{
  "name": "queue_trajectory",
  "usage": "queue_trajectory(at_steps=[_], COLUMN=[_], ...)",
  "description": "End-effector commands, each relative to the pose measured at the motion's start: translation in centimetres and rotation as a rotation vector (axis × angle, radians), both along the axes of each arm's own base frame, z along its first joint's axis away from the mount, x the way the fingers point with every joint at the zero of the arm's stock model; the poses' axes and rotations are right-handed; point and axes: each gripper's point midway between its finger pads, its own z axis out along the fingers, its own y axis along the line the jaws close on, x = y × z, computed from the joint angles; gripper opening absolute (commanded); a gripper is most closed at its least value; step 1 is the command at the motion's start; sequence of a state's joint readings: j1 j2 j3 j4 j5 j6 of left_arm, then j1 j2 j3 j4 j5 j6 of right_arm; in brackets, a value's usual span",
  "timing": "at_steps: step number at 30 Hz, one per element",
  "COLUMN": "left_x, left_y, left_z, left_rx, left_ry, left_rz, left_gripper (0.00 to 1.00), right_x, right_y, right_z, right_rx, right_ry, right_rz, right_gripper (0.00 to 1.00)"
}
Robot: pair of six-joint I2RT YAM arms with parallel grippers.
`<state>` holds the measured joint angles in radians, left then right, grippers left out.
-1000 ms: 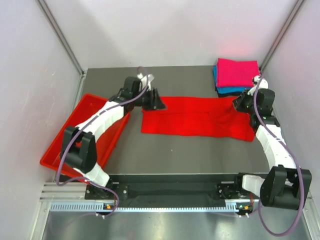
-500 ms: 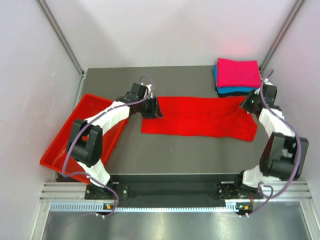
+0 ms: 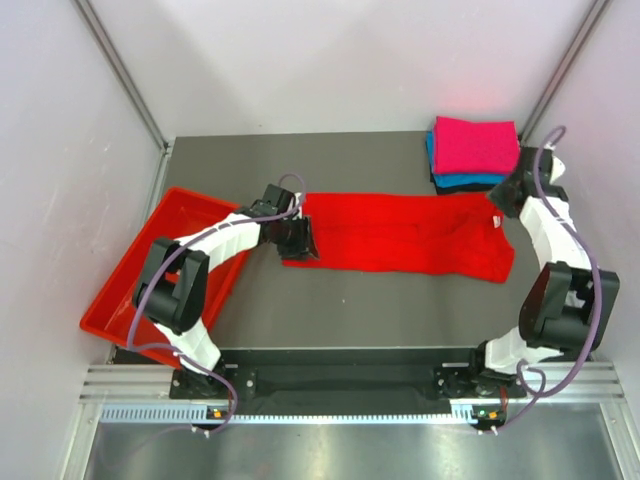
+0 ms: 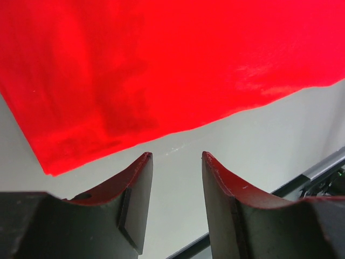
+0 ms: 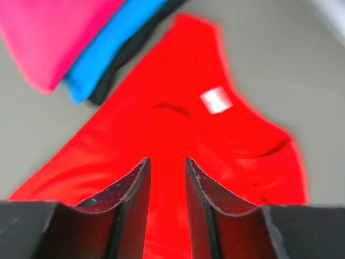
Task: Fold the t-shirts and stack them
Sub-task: Fold the tshirt
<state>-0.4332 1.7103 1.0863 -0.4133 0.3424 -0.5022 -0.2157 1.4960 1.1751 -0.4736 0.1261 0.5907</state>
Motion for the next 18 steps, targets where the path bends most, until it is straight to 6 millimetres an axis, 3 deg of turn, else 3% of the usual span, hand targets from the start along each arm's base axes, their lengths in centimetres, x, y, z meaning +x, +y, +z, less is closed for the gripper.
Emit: queue_trajectory(at_steps=[1,5,8,9,12,15,18], left_x=[0.6,1.3,1.7,1.3,0.7,0.2,-0.1], left_y=[-0.7,1.4,3.0,3.5,5.3,5.4,4.8], left_z=[1.3,0.9,1.6,1.3,0.5,-0.4,-1.1], left_rx=[-0.043,0.06,0.11,0.132,0.203,0.175,0.13], left_ry=[-0.051,-0.068,-0.115,-0.112,-0.125,-0.111,-0.096], left_rz=[-0.035,0.05,0.111,0.119,0.154,0.188,0.196], left_gripper=[0.47,0.47,0.48,0.48,0.49,0.53,0.53], right_x=[1.4,0.5,-2.5,-4.7,-8.4,-10.5,-11.2], right_y=[3.4,5.1,5.1,4.2,2.5,0.9,-0.2], right_z=[-0.5,-3.3,-4.7,-5.4,-5.4,-5.6,-5.9], right_rx=[0.017,0.013,-0.005,-0.011,0.037,0.121,0.138], right_ry=[0.055,0.162,0.265,0.292,0.263,0.237,0.242], right_rz=[0.113,0.207,0.17,0.119,-0.074,-0.227,-0.282], right_gripper=[0.32,0.35,0.37,0.4,0.44,0.44,0.45])
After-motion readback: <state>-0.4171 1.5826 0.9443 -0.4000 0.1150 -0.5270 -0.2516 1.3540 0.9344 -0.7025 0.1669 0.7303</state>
